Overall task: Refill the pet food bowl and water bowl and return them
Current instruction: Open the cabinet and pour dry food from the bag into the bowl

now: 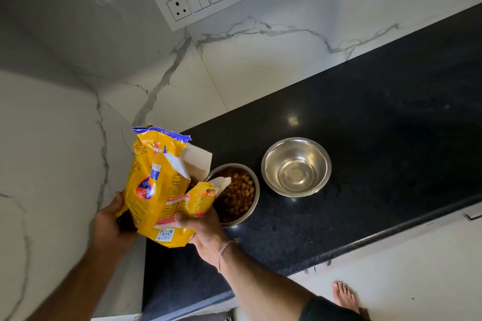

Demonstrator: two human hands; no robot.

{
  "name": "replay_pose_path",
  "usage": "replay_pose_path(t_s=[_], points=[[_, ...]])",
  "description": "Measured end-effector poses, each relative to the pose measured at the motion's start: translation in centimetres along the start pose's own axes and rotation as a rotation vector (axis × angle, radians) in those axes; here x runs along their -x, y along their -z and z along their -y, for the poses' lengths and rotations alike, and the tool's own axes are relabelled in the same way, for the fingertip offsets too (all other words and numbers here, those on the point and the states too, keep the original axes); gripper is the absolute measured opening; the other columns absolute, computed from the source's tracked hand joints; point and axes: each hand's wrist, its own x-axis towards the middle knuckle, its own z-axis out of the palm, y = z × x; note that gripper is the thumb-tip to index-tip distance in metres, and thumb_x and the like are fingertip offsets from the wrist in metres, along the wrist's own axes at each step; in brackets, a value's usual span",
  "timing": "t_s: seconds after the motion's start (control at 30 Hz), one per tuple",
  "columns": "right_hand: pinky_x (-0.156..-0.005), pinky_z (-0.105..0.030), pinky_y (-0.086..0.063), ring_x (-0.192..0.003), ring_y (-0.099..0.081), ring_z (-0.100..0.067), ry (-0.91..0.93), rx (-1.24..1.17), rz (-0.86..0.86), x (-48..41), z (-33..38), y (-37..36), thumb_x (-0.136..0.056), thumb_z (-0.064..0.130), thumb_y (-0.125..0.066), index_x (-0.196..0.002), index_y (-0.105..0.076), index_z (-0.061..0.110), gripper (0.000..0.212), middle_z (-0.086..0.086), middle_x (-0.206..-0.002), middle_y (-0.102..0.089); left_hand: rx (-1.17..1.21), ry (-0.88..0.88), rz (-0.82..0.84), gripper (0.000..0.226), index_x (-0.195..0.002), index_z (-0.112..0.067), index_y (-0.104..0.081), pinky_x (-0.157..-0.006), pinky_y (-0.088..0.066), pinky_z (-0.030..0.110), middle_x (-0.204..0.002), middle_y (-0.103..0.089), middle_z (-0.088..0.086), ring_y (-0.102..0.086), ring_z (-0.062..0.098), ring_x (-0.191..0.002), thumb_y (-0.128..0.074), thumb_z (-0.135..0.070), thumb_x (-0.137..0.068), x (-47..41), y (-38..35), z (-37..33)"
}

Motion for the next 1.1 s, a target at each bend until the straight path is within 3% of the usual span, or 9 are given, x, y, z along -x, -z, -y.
replay_pose_path(t_s=[0.1, 0.23, 0.37, 0.53, 0.8, 1.0, 1.1], points=[[-0.096, -0.054, -0.056, -0.124, -0.064, -0.039, -0.018, -0.005, -0.006, 0.0, 0.2, -0.1, -0.083, 0.005, -0.077, -0.139, -0.056, 0.008, 0.06, -0.022, -0.136, -0.065, 0.003, 0.005, 0.008, 0.044, -0.095, -0.023, -0.083, -0.073, -0.063, 0.048, -0.099, -0.08, 0.002, -0.079, 0.022, -0.086, -0.046, -0.045, -0.105, -0.3, 0.2, -0.1], [-0.1, -0.059, -0.053, -0.125, -0.064, -0.039, -0.042, 0.009, 0.035, 0.1, 0.5, -0.2, -0.077, 0.011, -0.081, -0.128, -0.064, 0.018, 0.055, -0.022, -0.137, -0.064, -0.016, 0.004, 0.023, 0.04, -0.112, -0.021, -0.076, -0.076, -0.062, 0.049, -0.104, -0.079, 0.004, -0.078, 0.024, -0.089, -0.046, -0.047, -0.104, -0.8, 0.5, -0.4], [-0.106, -0.063, -0.047, -0.127, -0.062, -0.038, -0.055, 0.039, 0.108, -0.1, 0.4, 0.0, -0.081, 0.009, -0.076, -0.136, -0.06, 0.016, 0.058, -0.022, -0.141, -0.061, -0.023, 0.032, 0.039, 0.047, -0.1, -0.021, -0.083, -0.075, -0.062, 0.051, -0.105, -0.08, 0.005, -0.078, 0.026, -0.088, -0.045, -0.049, -0.104, -1.2, 0.6, -0.9], [-0.105, -0.064, -0.047, -0.128, -0.062, -0.037, -0.076, 0.049, 0.068, -0.2, 0.1, -0.1, -0.078, 0.012, -0.08, -0.143, -0.054, 0.012, 0.07, -0.018, -0.139, -0.064, -0.033, 0.049, 0.052, 0.047, -0.103, -0.023, -0.083, -0.079, -0.061, 0.053, -0.111, -0.079, 0.006, -0.078, 0.028, -0.094, -0.047, -0.051, -0.102, -1.7, 0.5, -1.2], [-0.106, -0.069, -0.044, -0.128, -0.063, -0.035, -0.104, 0.05, 0.065, -0.2, 0.0, 0.0, -0.078, 0.014, -0.081, -0.141, -0.056, 0.019, 0.068, -0.015, -0.138, -0.065, -0.031, 0.072, 0.058, 0.044, -0.106, -0.023, -0.082, -0.08, -0.061, 0.055, -0.113, -0.078, 0.007, -0.077, 0.029, -0.095, -0.051, -0.053, -0.099, -1.9, 0.8, -1.1], [-0.092, -0.053, -0.057, -0.123, -0.066, -0.031, -0.121, 0.041, 0.004, -0.2, -0.3, 0.0, -0.081, 0.019, -0.081, -0.134, -0.061, 0.025, 0.058, -0.011, -0.135, -0.068, -0.028, 0.087, 0.061, 0.046, -0.104, -0.022, -0.083, -0.08, -0.059, 0.057, -0.111, -0.078, 0.008, -0.078, 0.03, -0.092, -0.048, -0.052, -0.101, -2.0, 0.4, -1.3], [-0.093, -0.055, -0.056, -0.123, -0.066, -0.032, -0.129, 0.037, 0.008, -0.5, -0.3, 0.1, -0.079, 0.019, -0.082, -0.135, -0.061, 0.023, 0.061, -0.012, -0.135, -0.068, -0.031, 0.094, 0.066, 0.047, -0.104, -0.021, -0.082, -0.079, -0.058, 0.058, -0.109, -0.078, 0.008, -0.078, 0.031, -0.09, -0.047, -0.052, -0.101, -2.1, 0.2, -1.4]])
